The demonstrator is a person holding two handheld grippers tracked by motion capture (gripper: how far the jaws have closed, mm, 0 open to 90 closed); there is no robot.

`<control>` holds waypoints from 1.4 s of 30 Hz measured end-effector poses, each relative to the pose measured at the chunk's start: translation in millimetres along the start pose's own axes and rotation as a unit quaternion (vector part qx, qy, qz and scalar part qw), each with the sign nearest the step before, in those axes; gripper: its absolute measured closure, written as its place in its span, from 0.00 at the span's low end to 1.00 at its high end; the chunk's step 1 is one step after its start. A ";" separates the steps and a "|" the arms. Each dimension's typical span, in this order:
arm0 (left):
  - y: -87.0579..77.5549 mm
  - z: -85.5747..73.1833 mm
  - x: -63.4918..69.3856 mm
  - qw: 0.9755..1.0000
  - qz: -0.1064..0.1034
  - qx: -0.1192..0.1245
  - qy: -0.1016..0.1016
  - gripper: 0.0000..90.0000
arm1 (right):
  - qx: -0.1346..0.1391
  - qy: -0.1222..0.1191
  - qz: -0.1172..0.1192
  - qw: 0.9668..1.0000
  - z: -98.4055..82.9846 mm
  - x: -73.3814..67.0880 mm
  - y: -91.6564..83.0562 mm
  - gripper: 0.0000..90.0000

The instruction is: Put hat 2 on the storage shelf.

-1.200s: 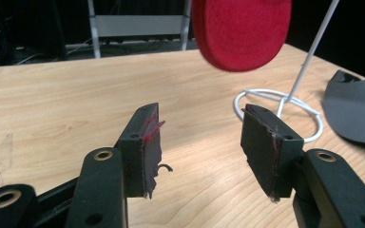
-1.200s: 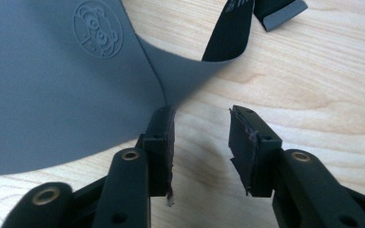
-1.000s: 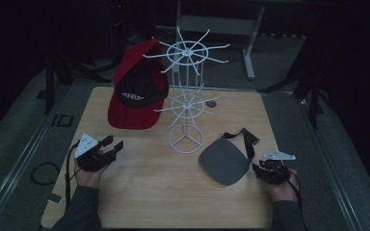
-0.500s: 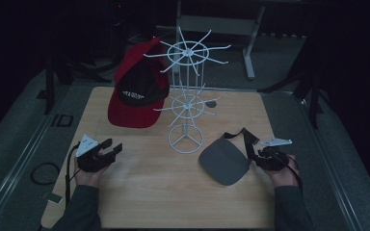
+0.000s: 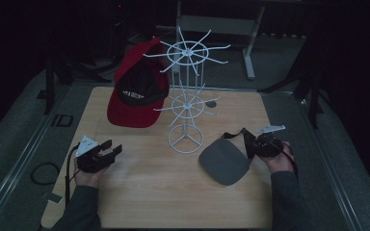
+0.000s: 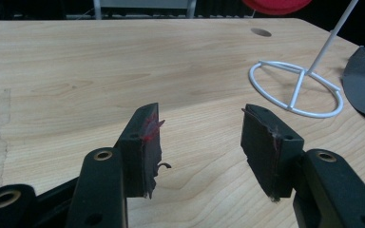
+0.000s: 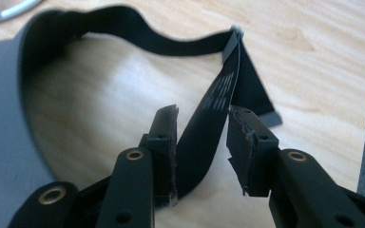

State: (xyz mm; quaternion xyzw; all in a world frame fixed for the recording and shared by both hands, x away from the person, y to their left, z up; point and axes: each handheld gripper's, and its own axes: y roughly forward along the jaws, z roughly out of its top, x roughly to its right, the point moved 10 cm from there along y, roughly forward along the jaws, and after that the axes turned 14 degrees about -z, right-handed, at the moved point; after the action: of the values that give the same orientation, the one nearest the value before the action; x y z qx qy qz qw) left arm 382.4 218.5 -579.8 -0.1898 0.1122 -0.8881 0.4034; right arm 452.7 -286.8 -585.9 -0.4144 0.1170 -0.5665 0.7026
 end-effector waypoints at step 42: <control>-2.0 -1.8 -1.2 1.000 -0.005 0.001 -0.009 0.54 | -0.102 -0.027 -0.017 0.994 33.5 11.7 76.0 0.79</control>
State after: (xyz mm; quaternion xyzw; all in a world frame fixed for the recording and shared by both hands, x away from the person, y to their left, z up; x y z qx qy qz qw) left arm 381.0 220.8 -581.1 -0.1983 0.1067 -0.8884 0.4000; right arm 531.0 -281.0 -615.6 -0.5011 0.1480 -0.5516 0.6502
